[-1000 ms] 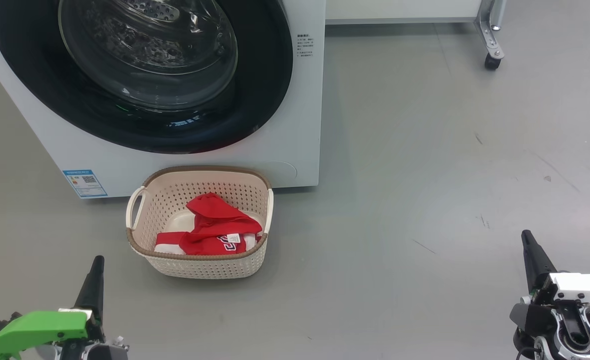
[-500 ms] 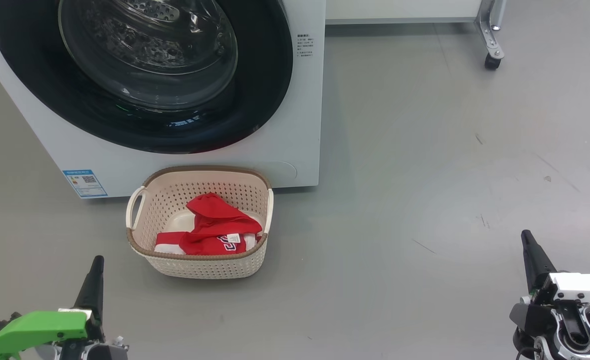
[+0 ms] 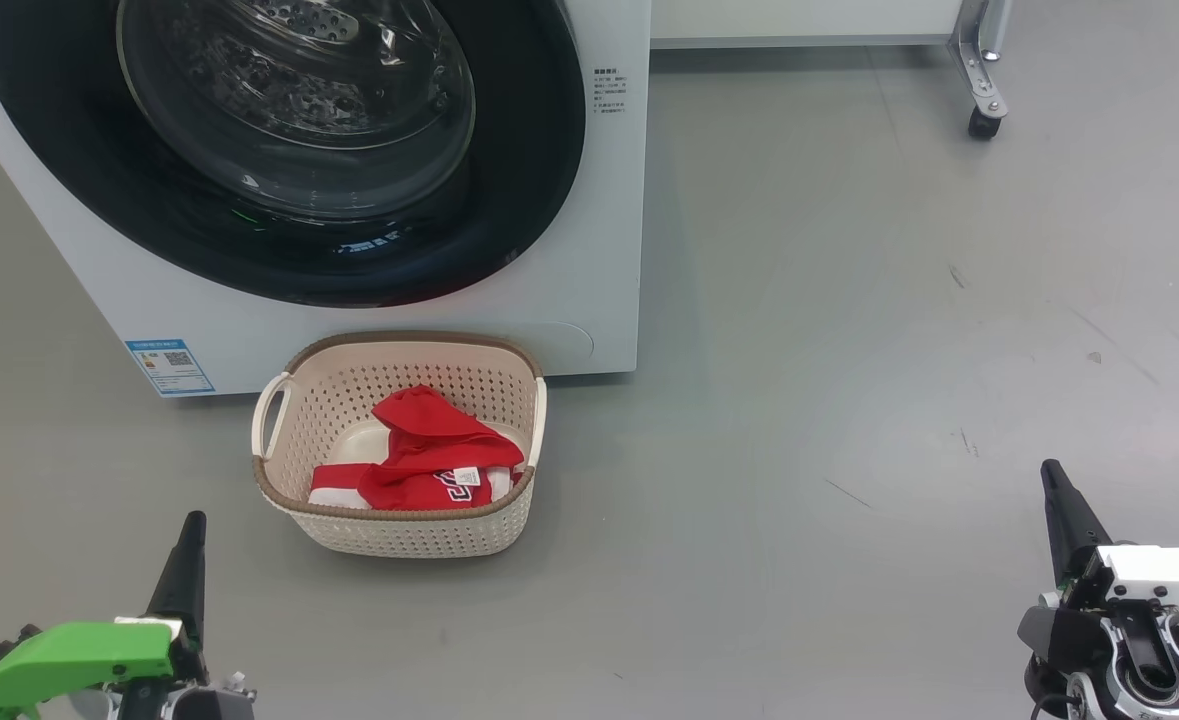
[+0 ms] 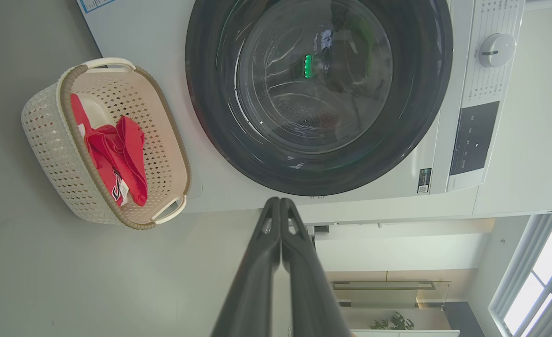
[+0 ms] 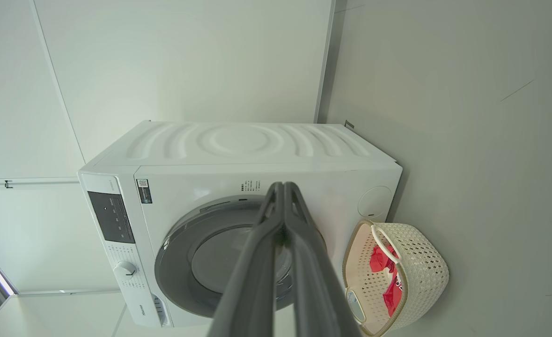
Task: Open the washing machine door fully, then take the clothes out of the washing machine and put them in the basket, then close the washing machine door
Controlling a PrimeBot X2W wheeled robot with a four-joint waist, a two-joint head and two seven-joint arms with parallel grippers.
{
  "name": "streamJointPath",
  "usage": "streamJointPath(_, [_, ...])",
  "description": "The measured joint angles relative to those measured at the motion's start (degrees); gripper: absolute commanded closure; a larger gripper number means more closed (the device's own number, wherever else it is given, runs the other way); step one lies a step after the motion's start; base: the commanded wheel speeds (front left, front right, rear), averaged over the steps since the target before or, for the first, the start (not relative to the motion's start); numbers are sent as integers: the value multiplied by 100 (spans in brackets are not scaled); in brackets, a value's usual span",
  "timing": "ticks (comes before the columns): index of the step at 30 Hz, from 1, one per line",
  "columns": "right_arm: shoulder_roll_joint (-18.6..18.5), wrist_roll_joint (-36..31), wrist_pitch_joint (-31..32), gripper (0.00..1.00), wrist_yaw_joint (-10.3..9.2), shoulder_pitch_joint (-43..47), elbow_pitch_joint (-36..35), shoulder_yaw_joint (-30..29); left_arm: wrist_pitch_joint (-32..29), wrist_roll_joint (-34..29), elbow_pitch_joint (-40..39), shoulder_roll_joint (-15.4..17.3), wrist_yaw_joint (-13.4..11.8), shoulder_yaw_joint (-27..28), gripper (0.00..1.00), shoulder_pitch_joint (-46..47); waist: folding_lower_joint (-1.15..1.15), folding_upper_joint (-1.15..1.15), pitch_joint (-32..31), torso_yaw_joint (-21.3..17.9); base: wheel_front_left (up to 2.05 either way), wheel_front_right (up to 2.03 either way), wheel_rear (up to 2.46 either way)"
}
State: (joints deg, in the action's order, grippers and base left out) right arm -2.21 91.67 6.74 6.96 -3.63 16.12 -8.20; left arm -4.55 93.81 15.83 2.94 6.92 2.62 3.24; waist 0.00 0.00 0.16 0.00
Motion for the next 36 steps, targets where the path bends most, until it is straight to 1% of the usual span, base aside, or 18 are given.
streamJointPath(36, [0, 1, -1, 100, 0, 0, -3, 13, 0, 0, -4, -1, 0, 14, 100, 0, 0, 0, 0, 0, 0, 0, 0])
